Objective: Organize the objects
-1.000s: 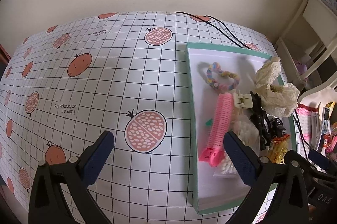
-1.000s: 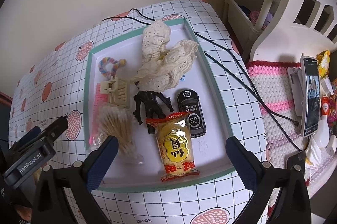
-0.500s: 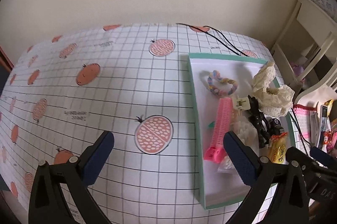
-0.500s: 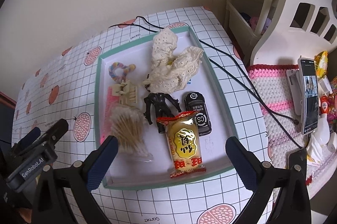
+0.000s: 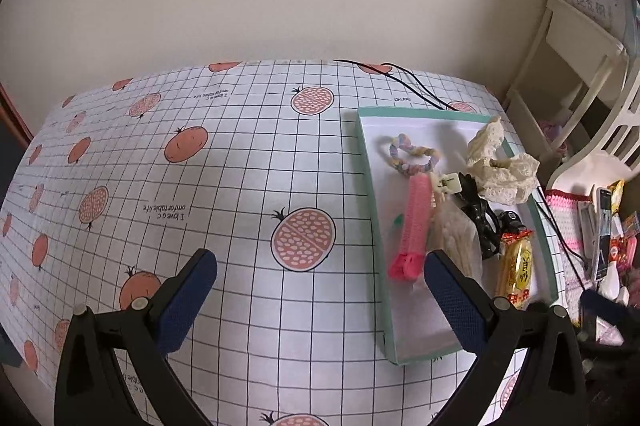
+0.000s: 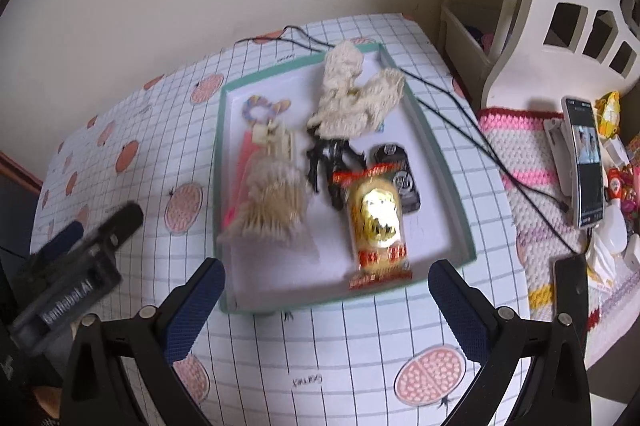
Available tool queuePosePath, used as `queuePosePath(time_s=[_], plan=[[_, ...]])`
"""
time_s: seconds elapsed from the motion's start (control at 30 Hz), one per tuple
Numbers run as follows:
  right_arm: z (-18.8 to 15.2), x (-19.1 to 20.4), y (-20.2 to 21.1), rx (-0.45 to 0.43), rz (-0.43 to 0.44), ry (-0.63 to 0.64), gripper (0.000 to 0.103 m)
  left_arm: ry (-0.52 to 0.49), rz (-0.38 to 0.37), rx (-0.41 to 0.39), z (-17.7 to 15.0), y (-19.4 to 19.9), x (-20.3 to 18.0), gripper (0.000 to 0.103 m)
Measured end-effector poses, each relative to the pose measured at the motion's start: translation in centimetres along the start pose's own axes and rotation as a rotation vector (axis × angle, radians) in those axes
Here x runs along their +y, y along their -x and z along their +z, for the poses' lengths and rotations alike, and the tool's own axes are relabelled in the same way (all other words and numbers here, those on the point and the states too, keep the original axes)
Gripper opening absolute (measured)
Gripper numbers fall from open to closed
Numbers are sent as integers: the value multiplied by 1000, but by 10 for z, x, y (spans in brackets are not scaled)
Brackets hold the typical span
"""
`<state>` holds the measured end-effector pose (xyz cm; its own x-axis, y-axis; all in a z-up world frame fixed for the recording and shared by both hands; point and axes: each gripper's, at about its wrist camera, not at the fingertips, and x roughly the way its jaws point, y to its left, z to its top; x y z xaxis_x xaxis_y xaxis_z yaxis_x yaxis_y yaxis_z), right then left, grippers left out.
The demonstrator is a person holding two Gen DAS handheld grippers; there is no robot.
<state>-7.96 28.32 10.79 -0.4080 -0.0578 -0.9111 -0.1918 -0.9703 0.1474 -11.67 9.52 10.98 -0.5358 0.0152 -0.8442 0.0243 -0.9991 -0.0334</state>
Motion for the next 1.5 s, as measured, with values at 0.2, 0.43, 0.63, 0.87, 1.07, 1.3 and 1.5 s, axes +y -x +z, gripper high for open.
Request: queuePosePath(time_s=[0.2,0.43,0.63,0.87,1.07,1.3,1.5], plan=[[-17,0,4,5,-5,4,103,15,-12,27,-17,7,9,103],[-36,4,10,7,-10,13,103,4,3,17,-36,23,19,103],[-50,7,12,14,-18,16,103,-2,15,25,-51,31,30,103],[-64,10,18,4,-31,29,103,0,19,27,-63,39,40,103],[-74,9,19,-9,-30,24,103,5,31,12,-71,45,47,103],[-79,9,12,-49,-31,22,103,9,29,15,-73,38,55,103],[-83,3,-9,-37,-13,11,103,9,22,49,-78,19,60,103]])
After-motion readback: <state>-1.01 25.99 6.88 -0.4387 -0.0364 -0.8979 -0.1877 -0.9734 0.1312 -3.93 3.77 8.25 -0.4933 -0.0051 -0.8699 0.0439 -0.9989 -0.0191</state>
